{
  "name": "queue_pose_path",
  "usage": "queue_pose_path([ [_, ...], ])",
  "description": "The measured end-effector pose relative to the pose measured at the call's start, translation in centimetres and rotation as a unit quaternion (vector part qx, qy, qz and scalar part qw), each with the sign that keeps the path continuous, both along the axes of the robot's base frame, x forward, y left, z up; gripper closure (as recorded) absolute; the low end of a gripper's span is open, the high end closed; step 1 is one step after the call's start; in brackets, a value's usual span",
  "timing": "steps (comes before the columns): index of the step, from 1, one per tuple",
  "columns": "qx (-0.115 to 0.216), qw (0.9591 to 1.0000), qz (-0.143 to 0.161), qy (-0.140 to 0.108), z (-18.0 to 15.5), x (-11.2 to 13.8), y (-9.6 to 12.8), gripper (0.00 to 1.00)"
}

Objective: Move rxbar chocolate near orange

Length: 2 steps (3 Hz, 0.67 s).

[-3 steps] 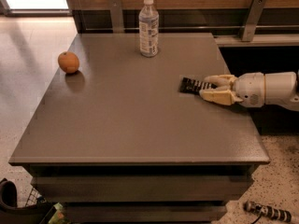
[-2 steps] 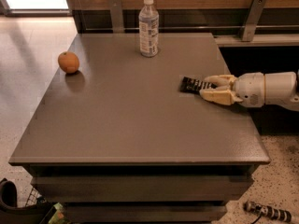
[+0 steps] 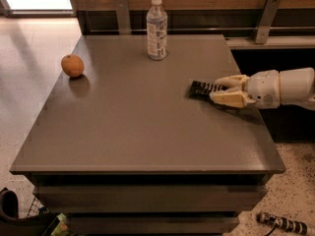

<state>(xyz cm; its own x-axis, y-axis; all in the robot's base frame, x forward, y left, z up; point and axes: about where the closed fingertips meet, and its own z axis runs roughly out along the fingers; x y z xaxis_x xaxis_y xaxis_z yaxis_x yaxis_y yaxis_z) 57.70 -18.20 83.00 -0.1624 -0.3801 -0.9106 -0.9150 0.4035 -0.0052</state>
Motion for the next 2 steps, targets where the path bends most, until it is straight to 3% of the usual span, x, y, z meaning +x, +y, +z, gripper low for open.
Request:
queue_pose_path([
  [1, -0.065, 0.9975, -0.006, -0.028, 5.7, -0.7, 3.9, 1.00],
  [2, -0.092, 0.9949, -0.003, -0.043, 8.8, -0.6, 6.8, 1.00],
])
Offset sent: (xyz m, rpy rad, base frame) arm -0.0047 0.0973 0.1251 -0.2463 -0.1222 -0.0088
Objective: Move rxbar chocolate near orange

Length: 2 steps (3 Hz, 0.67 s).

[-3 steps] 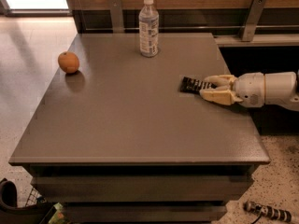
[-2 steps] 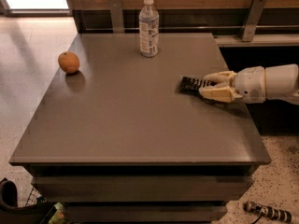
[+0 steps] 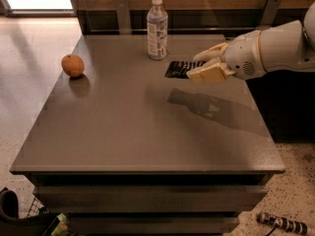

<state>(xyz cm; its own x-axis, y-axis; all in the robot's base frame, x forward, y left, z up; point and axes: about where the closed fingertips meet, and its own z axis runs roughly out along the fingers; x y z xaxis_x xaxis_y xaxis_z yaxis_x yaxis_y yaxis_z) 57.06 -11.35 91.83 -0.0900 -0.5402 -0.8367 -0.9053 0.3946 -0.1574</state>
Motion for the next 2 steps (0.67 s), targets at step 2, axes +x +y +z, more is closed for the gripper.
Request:
queue_pose_path([
  [2, 0.019, 0.9998, 0.006, -0.003, 2.0, 7.0, 6.8, 1.00],
])
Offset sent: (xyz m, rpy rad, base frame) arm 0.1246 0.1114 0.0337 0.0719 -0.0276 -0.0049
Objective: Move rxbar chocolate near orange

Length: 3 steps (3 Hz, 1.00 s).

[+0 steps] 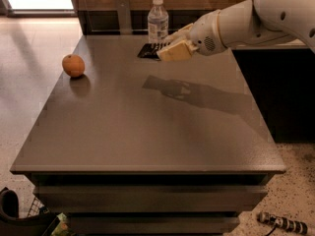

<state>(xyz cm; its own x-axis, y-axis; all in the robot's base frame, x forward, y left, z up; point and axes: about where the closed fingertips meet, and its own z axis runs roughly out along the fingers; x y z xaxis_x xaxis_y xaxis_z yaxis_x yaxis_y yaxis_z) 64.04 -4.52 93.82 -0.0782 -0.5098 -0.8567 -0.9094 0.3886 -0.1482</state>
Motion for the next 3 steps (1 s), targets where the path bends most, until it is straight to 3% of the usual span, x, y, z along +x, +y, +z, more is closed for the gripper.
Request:
queue_pose_path([
  [1, 0.000, 0.9999, -0.002, -0.015, 0.7, 3.7, 5.3, 1.00],
  [3, -0.005, 0.9992, 0.033, -0.020, 0.2, 6.9, 13.1, 1.00],
])
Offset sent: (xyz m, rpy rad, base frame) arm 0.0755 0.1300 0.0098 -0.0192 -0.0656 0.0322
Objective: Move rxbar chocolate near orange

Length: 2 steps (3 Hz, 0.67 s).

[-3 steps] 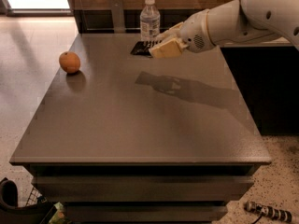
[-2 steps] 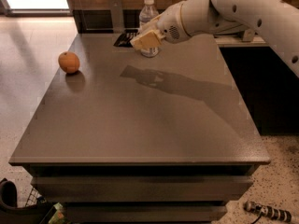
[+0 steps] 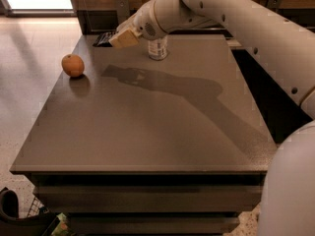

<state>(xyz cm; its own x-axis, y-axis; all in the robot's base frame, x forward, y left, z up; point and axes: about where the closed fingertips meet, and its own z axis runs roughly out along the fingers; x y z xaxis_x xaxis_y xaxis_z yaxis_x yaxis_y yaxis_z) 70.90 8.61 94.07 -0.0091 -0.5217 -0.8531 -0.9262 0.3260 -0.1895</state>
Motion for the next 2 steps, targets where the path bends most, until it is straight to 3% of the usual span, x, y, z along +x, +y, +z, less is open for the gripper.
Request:
queue_pose_path([
  [1, 0.007, 0.9990, 0.045, 0.001, -0.5, 1.4, 4.2, 1.00],
  [2, 0.021, 0.9962, 0.085, 0.000, -0.9, 2.5, 6.6, 1.00],
])
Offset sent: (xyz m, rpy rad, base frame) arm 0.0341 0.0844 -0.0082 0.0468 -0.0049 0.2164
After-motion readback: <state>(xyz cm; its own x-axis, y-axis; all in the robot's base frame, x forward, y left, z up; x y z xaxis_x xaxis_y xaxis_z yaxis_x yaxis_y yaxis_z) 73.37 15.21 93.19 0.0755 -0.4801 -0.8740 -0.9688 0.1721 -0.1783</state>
